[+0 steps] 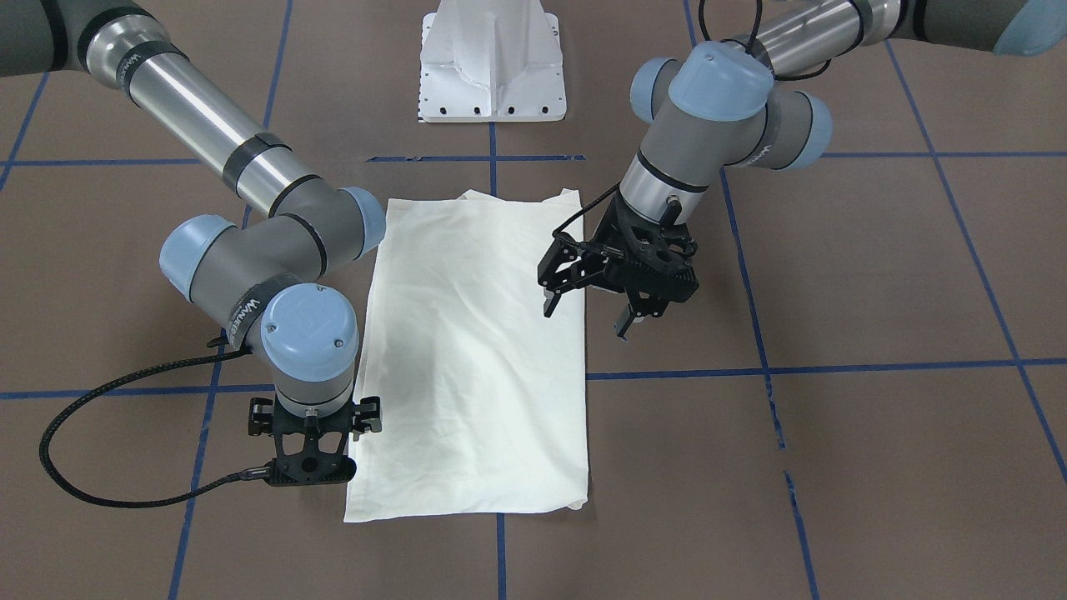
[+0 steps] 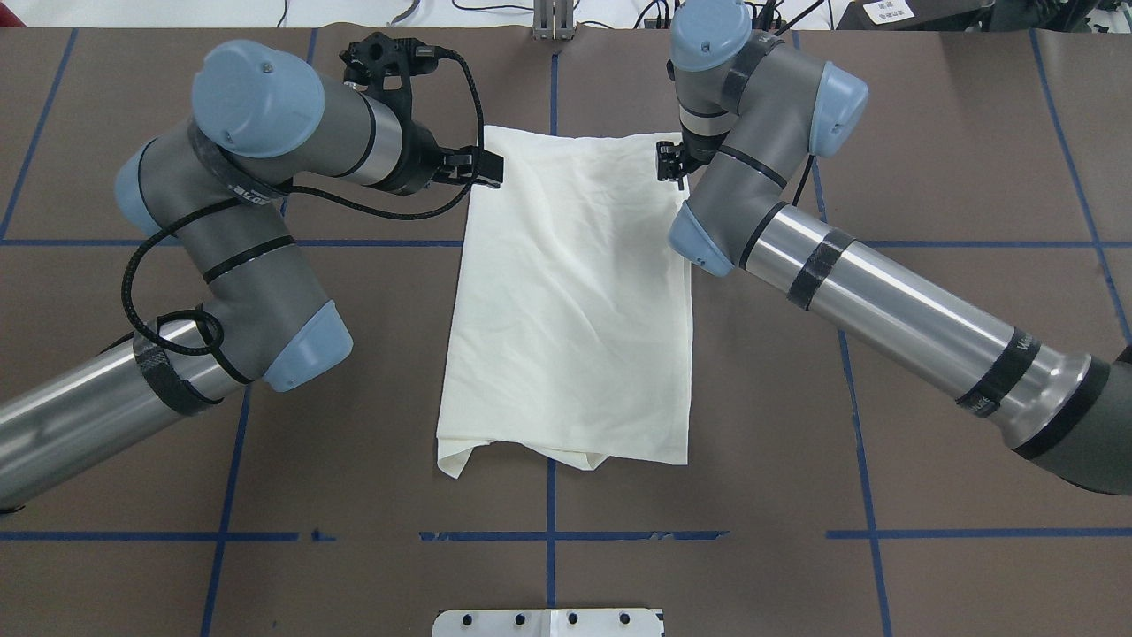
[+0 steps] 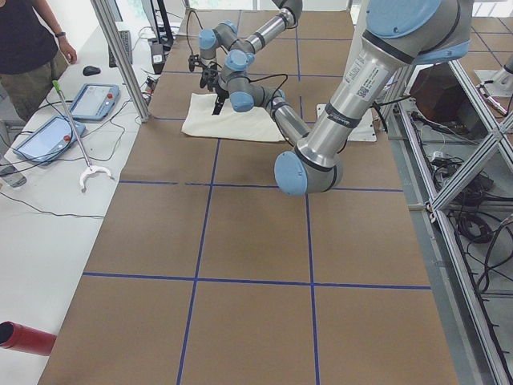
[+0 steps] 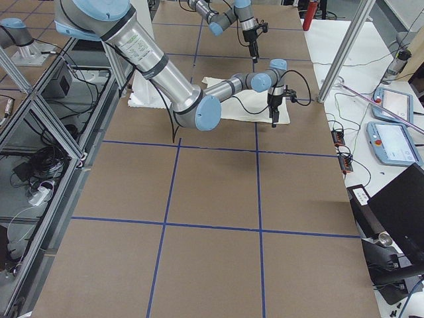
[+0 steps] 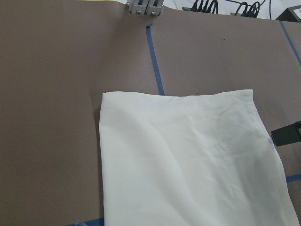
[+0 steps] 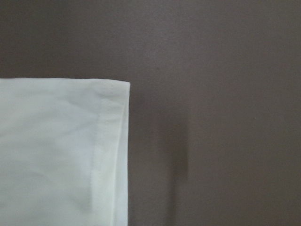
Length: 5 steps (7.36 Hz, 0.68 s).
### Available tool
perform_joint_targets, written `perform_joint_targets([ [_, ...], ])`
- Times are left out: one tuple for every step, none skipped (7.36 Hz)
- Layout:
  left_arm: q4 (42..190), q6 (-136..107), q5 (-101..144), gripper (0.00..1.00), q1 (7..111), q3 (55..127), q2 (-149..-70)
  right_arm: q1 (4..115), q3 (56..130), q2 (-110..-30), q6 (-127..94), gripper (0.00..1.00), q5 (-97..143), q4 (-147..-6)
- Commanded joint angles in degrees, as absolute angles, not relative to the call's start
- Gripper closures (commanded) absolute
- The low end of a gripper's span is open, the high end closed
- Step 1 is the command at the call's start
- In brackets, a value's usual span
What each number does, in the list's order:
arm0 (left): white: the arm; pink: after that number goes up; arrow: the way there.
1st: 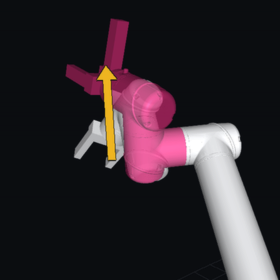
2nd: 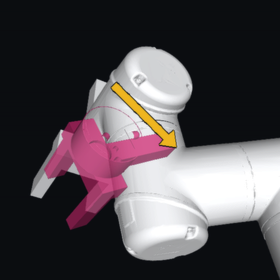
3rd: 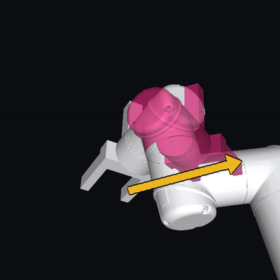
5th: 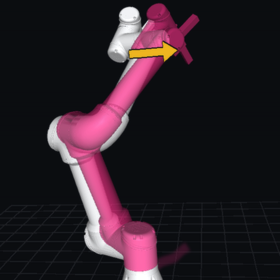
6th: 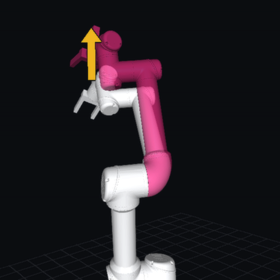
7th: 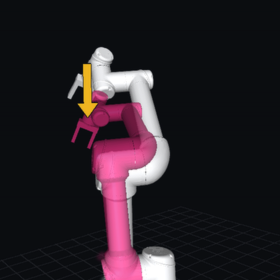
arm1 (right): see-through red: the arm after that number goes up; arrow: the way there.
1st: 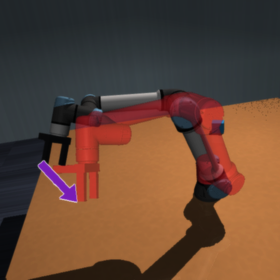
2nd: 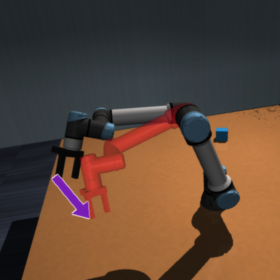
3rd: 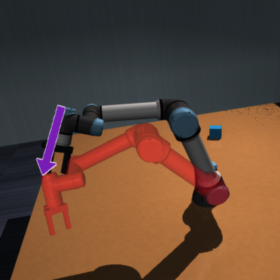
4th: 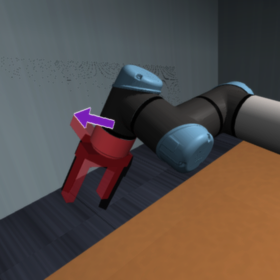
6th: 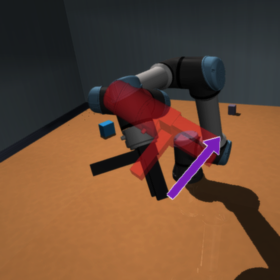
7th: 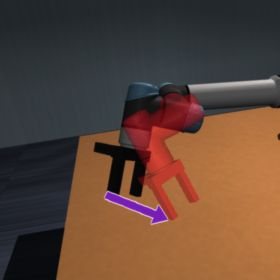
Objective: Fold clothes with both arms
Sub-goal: 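Lift the right gripper away from the shirt toward the far side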
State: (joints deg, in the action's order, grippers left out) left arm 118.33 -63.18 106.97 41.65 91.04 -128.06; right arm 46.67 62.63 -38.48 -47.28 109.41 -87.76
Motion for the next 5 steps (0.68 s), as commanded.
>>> perform_joint_targets([
  [118.2, -73.0, 110.2, 0.00, 38.3, 91.1, -126.7, 47.3, 77.3, -42.1, -49.0, 0.00, 115.1, -97.2],
  [118.2, -78.5, 110.3, 0.00, 36.4, 91.5, -125.8, 47.5, 87.6, -47.5, -50.4, 0.00, 117.1, -100.3],
  [118.0, -84.2, 109.9, 0.00, 35.1, 92.8, -124.4, 47.2, 96.6, -53.6, -53.4, 0.00, 120.0, -100.6],
  [117.6, -89.4, 109.4, 0.00, 34.5, 96.2, -121.4, 46.4, 102.1, -57.2, -55.7, 0.00, 121.0, -100.2],
  [117.2, -95.6, 108.9, 0.00, 33.5, 100.5, -117.5, 45.4, 105.6, -59.5, -62.3, 0.00, 121.0, -99.8],
])
